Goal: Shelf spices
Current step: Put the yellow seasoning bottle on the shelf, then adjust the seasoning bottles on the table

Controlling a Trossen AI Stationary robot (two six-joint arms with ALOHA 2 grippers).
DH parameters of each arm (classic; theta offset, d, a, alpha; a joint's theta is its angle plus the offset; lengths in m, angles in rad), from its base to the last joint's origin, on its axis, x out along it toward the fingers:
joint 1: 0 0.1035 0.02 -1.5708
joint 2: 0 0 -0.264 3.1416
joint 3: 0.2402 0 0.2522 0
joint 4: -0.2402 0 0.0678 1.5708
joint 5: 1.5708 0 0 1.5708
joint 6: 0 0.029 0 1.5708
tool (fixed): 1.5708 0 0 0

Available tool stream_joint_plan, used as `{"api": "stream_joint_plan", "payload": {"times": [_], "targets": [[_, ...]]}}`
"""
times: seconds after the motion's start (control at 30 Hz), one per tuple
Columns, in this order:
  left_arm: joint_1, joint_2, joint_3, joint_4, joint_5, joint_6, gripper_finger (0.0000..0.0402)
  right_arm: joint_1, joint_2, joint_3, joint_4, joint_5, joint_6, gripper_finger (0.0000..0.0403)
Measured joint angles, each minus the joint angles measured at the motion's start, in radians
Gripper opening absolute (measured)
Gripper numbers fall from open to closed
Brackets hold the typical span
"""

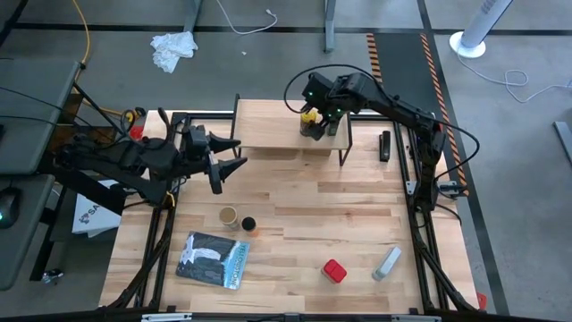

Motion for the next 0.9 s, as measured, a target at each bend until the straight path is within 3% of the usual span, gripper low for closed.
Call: {"api": "stream_joint_plan", "payload": {"times": [0.07,0.13,0.37,0.6,0.8,0.9], "targets": [[0.007,0.000,0.000,0.000,0.009,-0.001,0.0273,0.006,0.000,0.000,0.012,0.079,0.039,0.0381],[0.011,-0.002,0.000,0.000,0.014,0.000,0.0273,0.009,-0.002,0.000,0.010,0.074,0.056,0.0364],[0.022,-0.021,0.000,0.000,-0.002,0.056,0.0273,0.020,-0.063,0.000,-0.001,-0.221,0.108,0.0349],[0.002,-0.064,0.000,-0.054,0.083,0.043,0.0273,0.069,-0.090,0.002,-0.130,-0.208,0.231,0.0348],[-0.094,-0.104,0.001,-0.201,0.132,0.028,0.0273,0.151,-0.097,0.001,-0.128,-0.419,0.341,0.0349],[-0.148,-0.108,0.001,-0.320,0.127,-0.039,0.0273,0.244,-0.099,0.001,-0.118,-0.455,0.379,0.0349]]}}
